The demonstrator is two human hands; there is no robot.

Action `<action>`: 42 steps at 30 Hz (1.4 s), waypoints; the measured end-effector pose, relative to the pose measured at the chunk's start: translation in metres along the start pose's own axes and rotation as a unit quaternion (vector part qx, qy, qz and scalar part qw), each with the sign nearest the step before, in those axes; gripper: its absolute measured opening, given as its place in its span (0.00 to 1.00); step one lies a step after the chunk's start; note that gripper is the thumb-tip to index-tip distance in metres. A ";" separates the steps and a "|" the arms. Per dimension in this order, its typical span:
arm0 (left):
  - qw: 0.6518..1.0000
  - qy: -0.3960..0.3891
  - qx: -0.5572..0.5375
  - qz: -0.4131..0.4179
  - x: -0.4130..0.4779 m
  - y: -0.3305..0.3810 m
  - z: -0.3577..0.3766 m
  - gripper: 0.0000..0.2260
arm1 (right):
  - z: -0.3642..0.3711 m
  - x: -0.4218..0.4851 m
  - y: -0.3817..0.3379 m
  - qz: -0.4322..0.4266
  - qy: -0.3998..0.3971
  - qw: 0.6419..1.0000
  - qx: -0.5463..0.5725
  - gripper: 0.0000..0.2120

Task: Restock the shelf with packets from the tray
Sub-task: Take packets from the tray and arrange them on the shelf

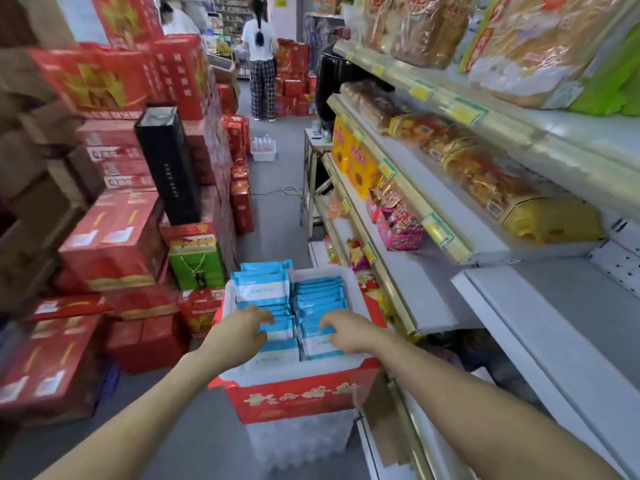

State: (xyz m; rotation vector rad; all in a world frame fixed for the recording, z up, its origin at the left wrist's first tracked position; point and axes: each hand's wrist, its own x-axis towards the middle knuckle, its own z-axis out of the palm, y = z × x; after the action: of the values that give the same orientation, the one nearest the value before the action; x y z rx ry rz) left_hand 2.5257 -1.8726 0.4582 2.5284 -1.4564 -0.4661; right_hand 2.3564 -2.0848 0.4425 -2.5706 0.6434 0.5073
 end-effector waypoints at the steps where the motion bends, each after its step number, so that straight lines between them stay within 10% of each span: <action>1: 1.000 0.001 0.000 0.000 0.000 -0.003 0.003 0.15 | 0.000 0.003 0.002 0.006 -0.007 1.000 -0.005 0.21; 32: 0.990 -0.123 -0.006 0.068 0.032 -0.022 0.056 0.17 | 0.014 0.002 0.013 -0.040 -0.065 0.997 -0.017 0.26; 42: 0.985 -0.153 0.021 0.083 0.036 -0.020 0.053 0.24 | -0.020 -0.024 -0.002 -0.030 0.052 0.995 0.086 0.20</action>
State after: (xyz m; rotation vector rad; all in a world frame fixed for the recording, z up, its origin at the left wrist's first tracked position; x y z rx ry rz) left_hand 2.5400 -1.8937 0.3964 2.4196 -1.7810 -0.8324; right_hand 2.3427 -2.0852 0.4707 -2.4576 0.6160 0.2870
